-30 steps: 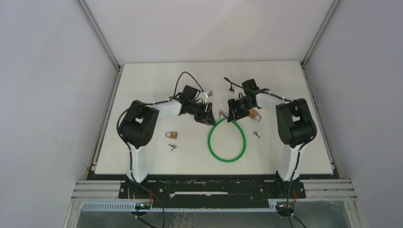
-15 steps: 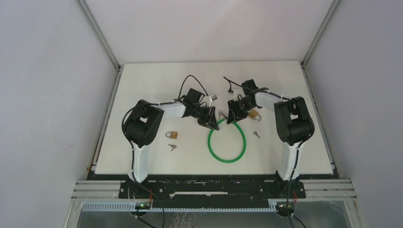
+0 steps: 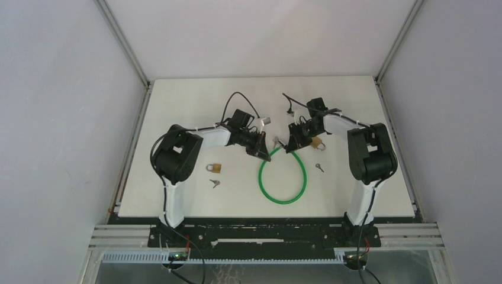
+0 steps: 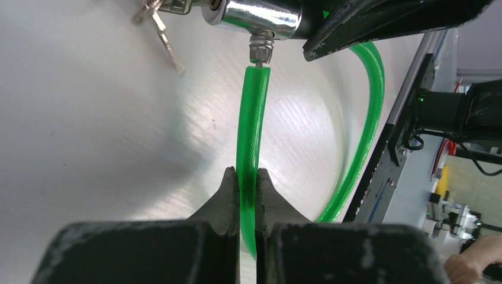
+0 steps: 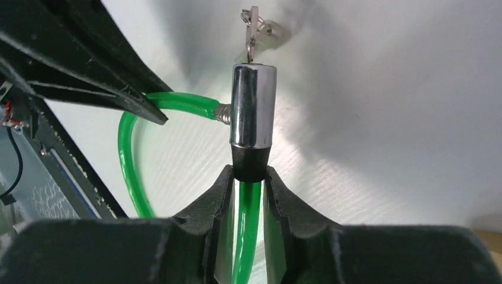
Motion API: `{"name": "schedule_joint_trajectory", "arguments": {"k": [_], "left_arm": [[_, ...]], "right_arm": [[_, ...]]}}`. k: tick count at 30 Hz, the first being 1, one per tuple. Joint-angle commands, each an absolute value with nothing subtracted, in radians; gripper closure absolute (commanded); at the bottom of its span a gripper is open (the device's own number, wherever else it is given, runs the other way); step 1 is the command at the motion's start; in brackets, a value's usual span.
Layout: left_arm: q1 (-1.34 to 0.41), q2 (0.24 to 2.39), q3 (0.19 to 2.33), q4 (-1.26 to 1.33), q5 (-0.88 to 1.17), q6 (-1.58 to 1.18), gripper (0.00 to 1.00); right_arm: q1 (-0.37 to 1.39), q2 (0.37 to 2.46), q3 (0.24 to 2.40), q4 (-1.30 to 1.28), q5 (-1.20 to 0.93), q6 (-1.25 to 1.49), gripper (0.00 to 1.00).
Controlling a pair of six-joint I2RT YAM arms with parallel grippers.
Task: Lock with the key
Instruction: Lock the lock.
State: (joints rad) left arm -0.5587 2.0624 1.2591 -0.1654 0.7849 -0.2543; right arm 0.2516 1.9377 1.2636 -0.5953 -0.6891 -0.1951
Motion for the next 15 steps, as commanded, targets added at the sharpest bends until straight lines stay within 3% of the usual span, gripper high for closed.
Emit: {"name": "schedule_joint_trajectory", "arguments": {"k": [1, 6, 15], "left_arm": [[-0.549, 1.919, 1.307, -0.118, 0.807, -0.143, 1.00], [-0.539, 1.808, 1.304, -0.130, 0.816, -0.060, 1.00], [-0.539, 1.660, 1.289, -0.200, 0.878, 0.126, 1.00]], "right_arm": [[0.259, 1.772, 1.248, -0.556, -0.910, -0.292, 0.80], [0.274, 1.619, 1.203, -0.539, -0.914, -0.383, 0.83], [0.381, 1.308, 1.064, -0.336, -0.728, -0.525, 0.95]]}}
